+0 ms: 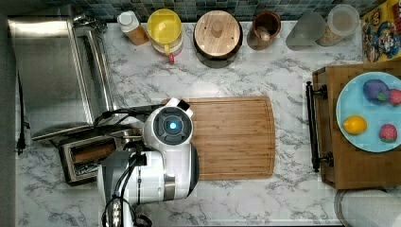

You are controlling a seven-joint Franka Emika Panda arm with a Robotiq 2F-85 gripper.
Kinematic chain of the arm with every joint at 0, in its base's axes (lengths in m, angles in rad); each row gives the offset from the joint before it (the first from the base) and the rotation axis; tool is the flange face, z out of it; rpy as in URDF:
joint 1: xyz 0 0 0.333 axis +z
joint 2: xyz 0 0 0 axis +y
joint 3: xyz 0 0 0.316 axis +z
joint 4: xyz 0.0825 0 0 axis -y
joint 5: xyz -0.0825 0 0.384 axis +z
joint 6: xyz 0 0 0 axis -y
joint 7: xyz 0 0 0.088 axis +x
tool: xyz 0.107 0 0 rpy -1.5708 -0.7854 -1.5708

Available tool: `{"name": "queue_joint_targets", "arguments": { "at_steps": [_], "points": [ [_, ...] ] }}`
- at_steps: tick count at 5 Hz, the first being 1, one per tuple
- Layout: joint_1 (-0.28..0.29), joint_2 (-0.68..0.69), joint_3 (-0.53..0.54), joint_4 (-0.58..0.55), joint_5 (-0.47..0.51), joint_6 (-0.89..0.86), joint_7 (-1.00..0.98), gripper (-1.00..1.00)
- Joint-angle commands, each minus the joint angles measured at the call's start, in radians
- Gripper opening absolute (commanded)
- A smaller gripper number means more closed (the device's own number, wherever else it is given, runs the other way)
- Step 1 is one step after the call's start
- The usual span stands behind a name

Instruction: Turn on the toaster.

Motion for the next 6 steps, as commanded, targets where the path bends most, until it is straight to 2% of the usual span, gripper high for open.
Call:
{"name": "queue_joint_targets", "arguments": {
  "at_steps": [1,3,5,6],
  "points": [
    [0.042,0.005,0.041,-0.035,0.005,0.027,-0.023,-1.0],
    [0.051,0.013,0.039,-0.039,0.062,0.026,-0.078,-1.0],
    [0.041,0.08,0.08,-0.015,-0.011,0.04,-0.009,-1.0],
    [0.035,0.077,0.081,-0.042,-0.04,0.104,0.038,-1.0]
  ]
}}
